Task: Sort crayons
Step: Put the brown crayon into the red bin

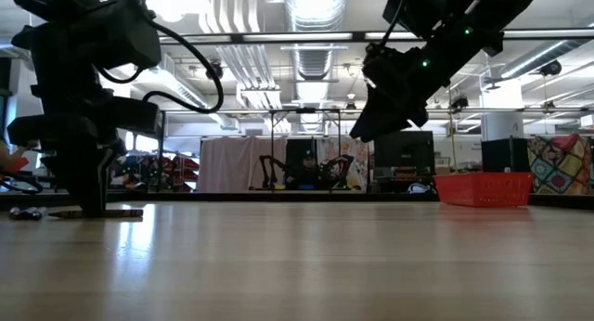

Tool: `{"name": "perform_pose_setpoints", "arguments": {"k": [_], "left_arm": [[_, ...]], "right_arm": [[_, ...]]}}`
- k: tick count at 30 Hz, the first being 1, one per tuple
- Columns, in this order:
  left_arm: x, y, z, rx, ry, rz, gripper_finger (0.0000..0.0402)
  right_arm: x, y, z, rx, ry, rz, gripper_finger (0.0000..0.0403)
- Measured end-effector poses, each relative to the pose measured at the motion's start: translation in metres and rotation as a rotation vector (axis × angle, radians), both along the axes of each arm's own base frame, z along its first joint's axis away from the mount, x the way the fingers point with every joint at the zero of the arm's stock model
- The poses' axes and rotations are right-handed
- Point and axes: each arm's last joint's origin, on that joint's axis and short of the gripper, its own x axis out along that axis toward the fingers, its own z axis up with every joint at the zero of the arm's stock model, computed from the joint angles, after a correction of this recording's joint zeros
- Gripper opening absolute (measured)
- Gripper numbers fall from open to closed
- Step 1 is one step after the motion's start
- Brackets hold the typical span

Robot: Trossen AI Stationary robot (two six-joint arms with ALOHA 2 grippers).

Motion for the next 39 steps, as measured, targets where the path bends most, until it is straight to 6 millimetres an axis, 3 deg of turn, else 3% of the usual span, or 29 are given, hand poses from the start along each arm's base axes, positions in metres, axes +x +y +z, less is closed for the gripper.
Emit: {"name": "perform_pose_setpoints", "arguments": {"k": [6,20,26,32,39], "left_arm": [[0.002,0.001,0.002,0.034,-0.033,0.013,0.0004],[0.027,-0.002,0.011,0.075,-0.311,-0.02,0.0],[0.034,0.0,0.017,0.165,-0.411,0.011,0.0],[0.046,0.006,0.024,0.188,-0.656,0.022,0.0],[0.036,0.021,0.018,0.199,-0.919,0.074,0.0]], "right_arm": [[0.008,0.007,0.0,0.019,-0.074,0.004,0.0203],[0.046,0.018,-0.031,0.102,-0.22,0.202,0.0203],[0.056,0.018,-0.028,0.074,-0.314,0.265,0.0203],[0.061,0.019,-0.021,0.018,-0.414,0.287,0.0203],[0.062,0.023,-0.013,0.007,-0.496,0.298,0.0203]]}}
